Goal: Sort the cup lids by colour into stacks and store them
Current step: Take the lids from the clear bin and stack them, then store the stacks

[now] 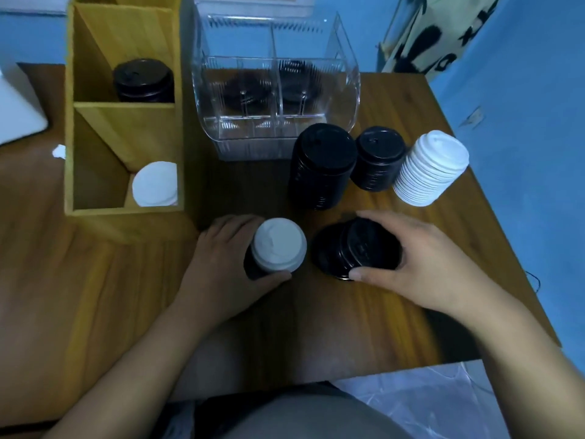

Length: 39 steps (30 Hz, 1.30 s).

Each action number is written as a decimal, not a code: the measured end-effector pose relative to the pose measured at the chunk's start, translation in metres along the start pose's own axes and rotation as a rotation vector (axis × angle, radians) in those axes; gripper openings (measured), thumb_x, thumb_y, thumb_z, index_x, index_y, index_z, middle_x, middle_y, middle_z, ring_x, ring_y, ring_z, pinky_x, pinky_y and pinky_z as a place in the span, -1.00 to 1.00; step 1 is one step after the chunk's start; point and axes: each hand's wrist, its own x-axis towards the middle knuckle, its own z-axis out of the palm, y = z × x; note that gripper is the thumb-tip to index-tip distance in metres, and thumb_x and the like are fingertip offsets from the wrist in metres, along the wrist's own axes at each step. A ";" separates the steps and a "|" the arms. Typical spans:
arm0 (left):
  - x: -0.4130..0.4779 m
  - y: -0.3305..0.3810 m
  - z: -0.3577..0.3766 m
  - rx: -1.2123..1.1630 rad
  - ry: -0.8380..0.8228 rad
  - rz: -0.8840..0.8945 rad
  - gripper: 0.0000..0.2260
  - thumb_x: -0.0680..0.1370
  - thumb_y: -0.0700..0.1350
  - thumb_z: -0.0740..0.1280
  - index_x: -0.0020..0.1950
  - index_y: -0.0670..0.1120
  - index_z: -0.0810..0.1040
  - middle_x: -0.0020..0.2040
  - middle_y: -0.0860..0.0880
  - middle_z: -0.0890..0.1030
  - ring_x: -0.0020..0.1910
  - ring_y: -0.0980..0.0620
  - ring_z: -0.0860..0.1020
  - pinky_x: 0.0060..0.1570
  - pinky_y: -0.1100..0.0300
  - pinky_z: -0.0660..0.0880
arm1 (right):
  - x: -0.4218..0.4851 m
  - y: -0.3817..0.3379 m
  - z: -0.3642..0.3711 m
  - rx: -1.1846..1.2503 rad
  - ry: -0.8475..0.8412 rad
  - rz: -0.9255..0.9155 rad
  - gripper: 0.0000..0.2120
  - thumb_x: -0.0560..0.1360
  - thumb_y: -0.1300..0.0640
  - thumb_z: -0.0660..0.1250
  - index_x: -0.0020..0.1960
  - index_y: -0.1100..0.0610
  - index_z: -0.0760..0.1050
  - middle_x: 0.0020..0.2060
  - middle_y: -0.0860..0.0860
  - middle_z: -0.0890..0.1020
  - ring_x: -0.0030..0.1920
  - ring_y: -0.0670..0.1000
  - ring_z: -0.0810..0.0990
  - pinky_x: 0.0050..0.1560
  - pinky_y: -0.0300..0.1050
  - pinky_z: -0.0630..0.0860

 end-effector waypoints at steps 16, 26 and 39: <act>0.001 0.007 -0.007 0.003 -0.015 -0.033 -0.15 0.26 0.47 0.40 0.41 0.01 0.45 0.35 0.06 0.50 0.37 0.03 0.39 0.33 -0.03 0.37 | -0.045 0.063 0.001 -0.072 0.021 0.137 -0.03 0.30 -0.50 0.34 0.59 -0.15 0.18 0.50 -0.19 0.30 0.47 -0.11 0.22 0.46 -0.08 0.24; 0.025 0.028 -0.024 -0.151 -0.034 -0.103 -0.03 0.26 0.45 0.37 0.59 0.12 0.17 0.48 0.13 0.34 0.39 0.24 0.25 0.28 0.17 0.35 | -0.031 0.047 -0.041 0.104 0.134 0.029 -0.33 0.29 -0.30 0.48 0.38 -0.27 0.44 0.20 -0.37 0.52 0.24 -0.31 0.49 0.21 -0.33 0.45; 0.111 0.050 -0.005 -0.528 0.030 -0.071 -0.19 0.36 0.17 0.60 0.50 0.11 0.28 0.37 0.14 0.45 0.33 0.18 0.45 0.28 0.10 0.51 | 0.115 -0.046 -0.055 -0.118 0.190 -0.116 -0.37 0.40 -0.33 0.45 0.41 -0.16 0.47 0.24 -0.09 0.56 0.23 -0.04 0.52 0.20 -0.12 0.42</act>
